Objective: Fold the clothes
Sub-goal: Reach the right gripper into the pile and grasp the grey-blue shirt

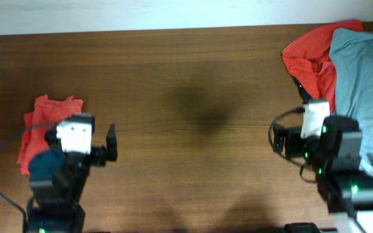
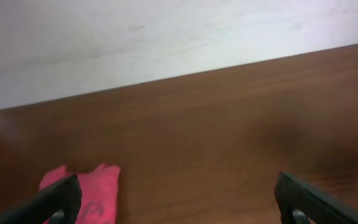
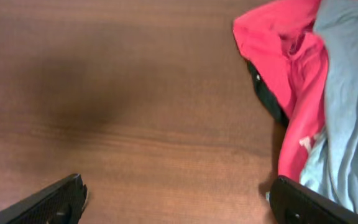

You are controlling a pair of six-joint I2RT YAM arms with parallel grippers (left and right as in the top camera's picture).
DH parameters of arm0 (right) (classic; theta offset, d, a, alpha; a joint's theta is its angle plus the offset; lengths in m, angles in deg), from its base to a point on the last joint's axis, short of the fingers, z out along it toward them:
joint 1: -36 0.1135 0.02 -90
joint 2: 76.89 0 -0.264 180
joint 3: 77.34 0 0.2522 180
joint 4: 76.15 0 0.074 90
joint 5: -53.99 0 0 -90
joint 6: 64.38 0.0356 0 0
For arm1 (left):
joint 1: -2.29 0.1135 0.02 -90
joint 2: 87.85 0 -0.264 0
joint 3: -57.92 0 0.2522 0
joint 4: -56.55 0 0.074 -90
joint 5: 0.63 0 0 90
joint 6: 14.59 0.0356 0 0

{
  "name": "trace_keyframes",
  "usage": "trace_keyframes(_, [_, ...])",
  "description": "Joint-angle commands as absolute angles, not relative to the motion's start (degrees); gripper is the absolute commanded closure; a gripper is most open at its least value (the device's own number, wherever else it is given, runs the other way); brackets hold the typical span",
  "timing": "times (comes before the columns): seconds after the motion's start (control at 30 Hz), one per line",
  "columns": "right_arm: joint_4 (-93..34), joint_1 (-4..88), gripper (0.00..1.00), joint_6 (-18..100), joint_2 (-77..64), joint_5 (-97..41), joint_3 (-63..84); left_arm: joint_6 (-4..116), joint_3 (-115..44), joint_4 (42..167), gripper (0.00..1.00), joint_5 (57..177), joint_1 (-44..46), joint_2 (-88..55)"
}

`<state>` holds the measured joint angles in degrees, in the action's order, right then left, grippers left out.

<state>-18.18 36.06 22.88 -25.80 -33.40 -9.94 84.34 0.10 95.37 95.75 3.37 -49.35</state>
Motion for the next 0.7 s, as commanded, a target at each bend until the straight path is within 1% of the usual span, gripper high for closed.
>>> trace_keyframes(0.0, [-16.0,36.3,0.01,23.5,-21.7,-34.1,-4.8,83.6,-4.0,95.7,0.01,102.2,3.1,-45.4])
trace_keyframes(0.03, [-15.9,35.9,0.01,24.2,-20.9,-36.6,-4.4,83.6,-4.0,95.6,0.01,102.0,3.1,-45.2])
trace_keyframes(0.13, [-14.0,31.9,0.02,36.9,-18.7,-51.3,-4.3,83.6,-4.0,95.9,0.01,102.0,3.1,-44.4])
trace_keyframes(0.17, [-13.3,29.9,0.01,38.6,-18.1,-53.2,-4.3,83.6,-4.0,95.9,0.01,101.6,3.1,-44.4])
trace_keyframes(0.3, [-12.8,16.5,0.01,39.7,-12.0,-52.1,-4.3,83.6,-4.0,95.8,0.01,99.5,3.1,-44.2])
trace_keyframes(0.4, [-12.8,10.7,0.01,39.6,-6.1,-50.7,-4.3,83.6,-4.0,95.9,0.01,99.5,3.1,-43.7])
trace_keyframes(0.43, [-12.5,9.5,0.00,39.6,-3.9,-50.3,-4.3,83.6,-4.0,95.9,0.01,99.5,3.1,-43.4])
trace_keyframes(0.5, [-12.4,8.5,0.03,39.7,-0.1,-49.9,-4.3,83.6,-4.0,95.9,0.01,99.5,3.1,-43.0])
trace_keyframes(0.53, [-12.4,8.2,0.08,39.6,2.8,-49.5,-4.3,83.6,-4.0,95.9,0.01,99.5,3.1,-42.7])
trace_keyframes(0.6, [-11.7,8.2,0.13,39.6,7.0,-49.3,-4.3,83.6,-4.0,95.9,0.01,99.5,3.1,-42.1])
trace_keyframes(0.67, [-11.5,8.2,0.14,39.6,9.7,-47.6,-4.3,83.6,-4.0,95.9,0.01,99.5,3.1,-41.7])
